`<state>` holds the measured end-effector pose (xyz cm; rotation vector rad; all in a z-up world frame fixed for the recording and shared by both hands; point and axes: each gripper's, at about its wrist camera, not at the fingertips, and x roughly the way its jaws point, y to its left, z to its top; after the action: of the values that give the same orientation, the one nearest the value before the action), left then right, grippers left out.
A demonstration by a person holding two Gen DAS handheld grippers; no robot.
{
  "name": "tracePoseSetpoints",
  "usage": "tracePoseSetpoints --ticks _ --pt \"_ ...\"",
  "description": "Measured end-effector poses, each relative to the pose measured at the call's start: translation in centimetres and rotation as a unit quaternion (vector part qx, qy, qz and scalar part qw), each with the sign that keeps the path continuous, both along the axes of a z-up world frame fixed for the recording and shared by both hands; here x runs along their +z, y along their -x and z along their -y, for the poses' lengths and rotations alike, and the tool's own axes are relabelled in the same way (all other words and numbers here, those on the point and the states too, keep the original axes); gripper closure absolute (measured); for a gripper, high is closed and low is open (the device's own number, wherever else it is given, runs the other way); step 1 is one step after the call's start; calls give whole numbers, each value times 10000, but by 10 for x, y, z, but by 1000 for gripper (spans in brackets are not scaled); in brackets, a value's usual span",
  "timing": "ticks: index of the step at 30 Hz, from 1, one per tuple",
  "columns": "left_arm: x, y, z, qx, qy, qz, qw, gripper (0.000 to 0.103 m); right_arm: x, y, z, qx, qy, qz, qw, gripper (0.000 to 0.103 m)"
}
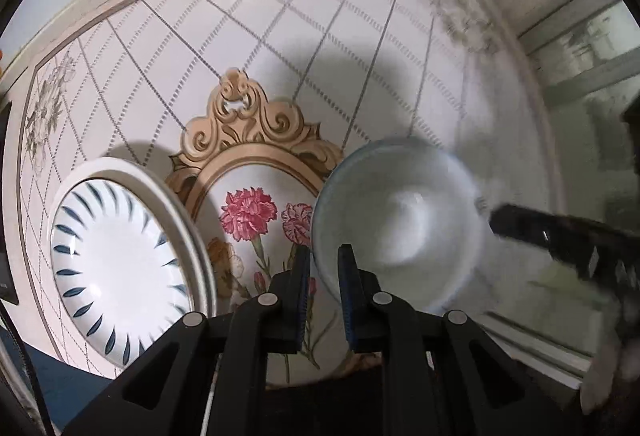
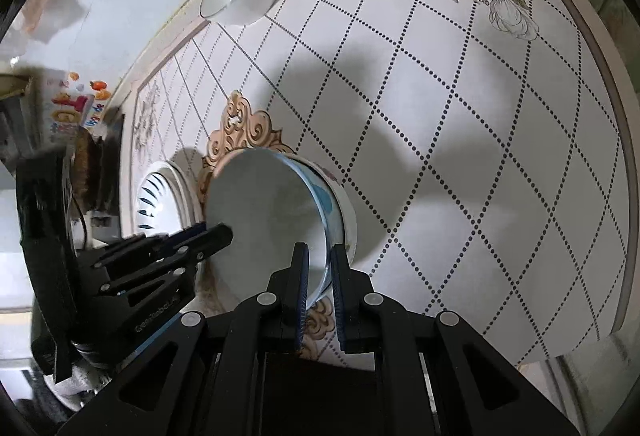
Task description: Organize plates and bowls
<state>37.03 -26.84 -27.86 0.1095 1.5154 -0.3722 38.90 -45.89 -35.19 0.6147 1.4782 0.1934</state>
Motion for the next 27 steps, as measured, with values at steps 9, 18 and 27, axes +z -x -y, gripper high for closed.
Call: tracePoseSetpoints --ticks 9,18,27 --pt "39 -107 -32 1043 347 515 9926 71 27 -82 26 -320 -511 484 9970 46" --pt "-18 -235 -50 1982 576 239 9782 71 -11 -232 13 -424 -395 699 9959 46" --pt "-66 -277 -43 2002 703 16 9772 73 -67 -303 -18 -133 -260 447 9986 53"
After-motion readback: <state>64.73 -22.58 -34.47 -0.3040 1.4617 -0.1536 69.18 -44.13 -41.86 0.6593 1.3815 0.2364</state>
